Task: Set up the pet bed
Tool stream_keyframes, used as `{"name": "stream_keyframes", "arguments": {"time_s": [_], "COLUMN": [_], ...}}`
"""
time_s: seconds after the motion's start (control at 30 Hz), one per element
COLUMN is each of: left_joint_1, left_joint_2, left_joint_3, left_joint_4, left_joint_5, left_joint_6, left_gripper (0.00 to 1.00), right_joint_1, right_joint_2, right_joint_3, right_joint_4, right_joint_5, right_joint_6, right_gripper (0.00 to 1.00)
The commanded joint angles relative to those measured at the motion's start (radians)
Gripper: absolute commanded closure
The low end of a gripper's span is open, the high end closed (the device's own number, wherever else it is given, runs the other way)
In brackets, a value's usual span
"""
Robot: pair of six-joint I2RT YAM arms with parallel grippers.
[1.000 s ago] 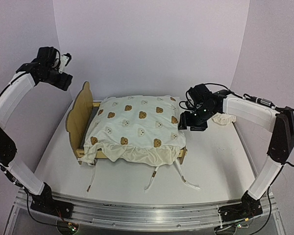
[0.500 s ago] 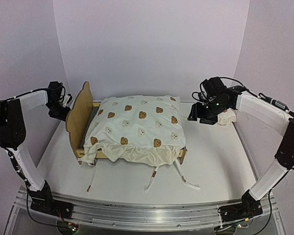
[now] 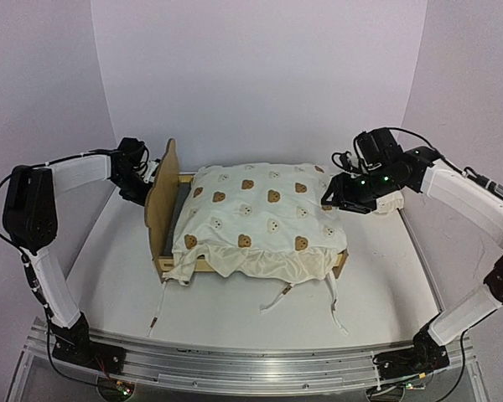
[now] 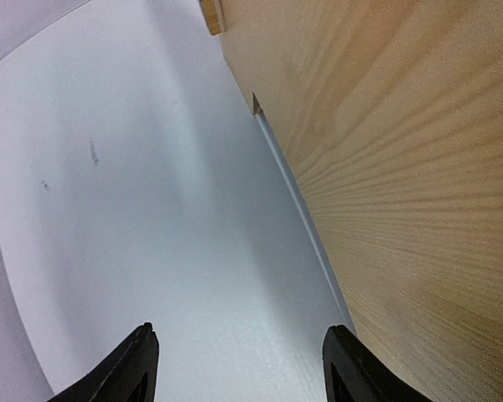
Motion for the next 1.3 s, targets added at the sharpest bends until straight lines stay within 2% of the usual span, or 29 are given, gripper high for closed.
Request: {"name": "stream_keyframes", "arguments": {"time_s": [0.0, 0.23, 0.4, 0.6, 0.7, 0.9, 1.0, 1.17, 1.23, 1.27], "left_joint_1": [-0.104, -0.144, -0.126, -0.046, -0.003, 0.006, 0.002, -0.039, -0.083, -0.101], "left_joint_2": [0.049, 0.129, 0.089, -0.029, -0.128, -0.397, -0.503, -0.571, -0.599, -0.614], "left_joint_3": [0.096, 0.24, 0.23, 0.148, 0.006, -0.378, -0.508, -0.662, -0.719, -0.745], "left_joint_4": [0.042, -0.008, -0.023, -0.054, -0.054, 0.007, 0.01, 0.016, 0.044, 0.061], "left_joint_5": [0.092, 0.113, 0.092, 0.091, 0.097, 0.159, 0.224, 0.274, 0.27, 0.27], "left_joint_6": [-0.045, -0.063, -0.036, -0.002, 0.052, 0.269, 0.359, 0.426, 0.455, 0.471], "left_gripper": [0.31, 0.3, 0.27, 0.26, 0.26, 0.28, 0.28, 0.28, 0.27, 0.27], "right_joint_1": [0.166, 0.405, 0.546, 0.599, 0.604, 0.618, 0.618, 0.618, 0.618, 0.618], "right_joint_2": [0.028, 0.184, 0.27, 0.364, 0.419, 0.518, 0.546, 0.597, 0.618, 0.622], "right_joint_3": [0.087, 0.147, 0.079, 0.004, -0.006, -0.065, -0.067, -0.051, -0.049, -0.048], "right_joint_4": [-0.001, 0.049, 0.255, 0.46, 0.541, 0.694, 0.714, 0.736, 0.745, 0.745], "right_joint_5": [-0.015, -0.024, -0.001, 0.042, 0.062, 0.122, 0.191, 0.229, 0.24, 0.254], "right_joint_6": [-0.103, -0.19, -0.209, -0.186, -0.152, -0.119, -0.1, -0.101, -0.099, -0.097], "right_gripper": [0.43, 0.45, 0.43, 0.41, 0.34, 0.35, 0.4, 0.46, 0.53, 0.61]}}
